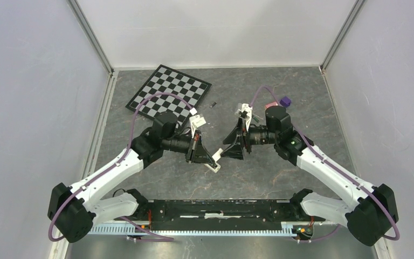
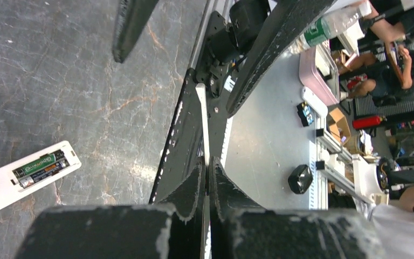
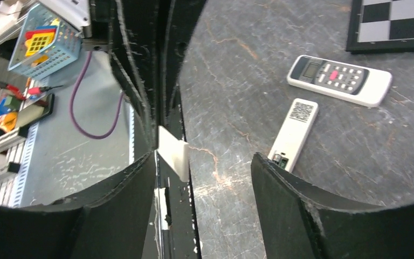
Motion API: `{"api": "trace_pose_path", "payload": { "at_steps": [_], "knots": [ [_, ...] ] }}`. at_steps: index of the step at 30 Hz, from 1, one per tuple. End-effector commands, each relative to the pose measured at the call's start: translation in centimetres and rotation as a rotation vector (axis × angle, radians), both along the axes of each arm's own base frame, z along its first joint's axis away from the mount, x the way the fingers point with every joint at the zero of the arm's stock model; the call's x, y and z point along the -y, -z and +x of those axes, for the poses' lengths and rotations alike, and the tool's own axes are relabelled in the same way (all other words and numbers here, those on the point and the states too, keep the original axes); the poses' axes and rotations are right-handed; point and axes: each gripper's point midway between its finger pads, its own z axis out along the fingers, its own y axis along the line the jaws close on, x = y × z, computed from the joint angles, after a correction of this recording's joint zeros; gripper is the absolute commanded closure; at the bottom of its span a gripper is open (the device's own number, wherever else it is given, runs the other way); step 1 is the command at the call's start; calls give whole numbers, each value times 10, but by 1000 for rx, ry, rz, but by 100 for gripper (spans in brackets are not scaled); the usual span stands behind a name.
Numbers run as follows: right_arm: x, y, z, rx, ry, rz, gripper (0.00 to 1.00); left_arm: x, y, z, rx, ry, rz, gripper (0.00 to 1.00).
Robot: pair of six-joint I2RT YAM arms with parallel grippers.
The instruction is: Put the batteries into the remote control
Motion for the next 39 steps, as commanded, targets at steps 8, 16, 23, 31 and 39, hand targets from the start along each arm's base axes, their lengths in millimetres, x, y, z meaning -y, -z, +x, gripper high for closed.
{"api": "trace_pose_path", "payload": {
  "at_steps": [8, 16, 23, 31, 39],
  "knots": [
    [-9, -8, -28, 19, -211, 79, 51, 0, -4, -8, 19, 98, 2, 98],
    [-13, -4, -34, -4, -242, 88, 58, 0, -6, -9, 24, 103, -2, 98],
    [-18, -13, -39, -39, -276, 139, 98, 1, -11, -6, 28, 83, -14, 97],
    [-16, -4, -17, -38, -127, 76, 100, -9, -21, 31, 78, -172, 19, 0],
    [19, 83, 24, -185, 315, -206, 100, -74, 61, 90, -242, -879, 227, 6]
  ]
}}
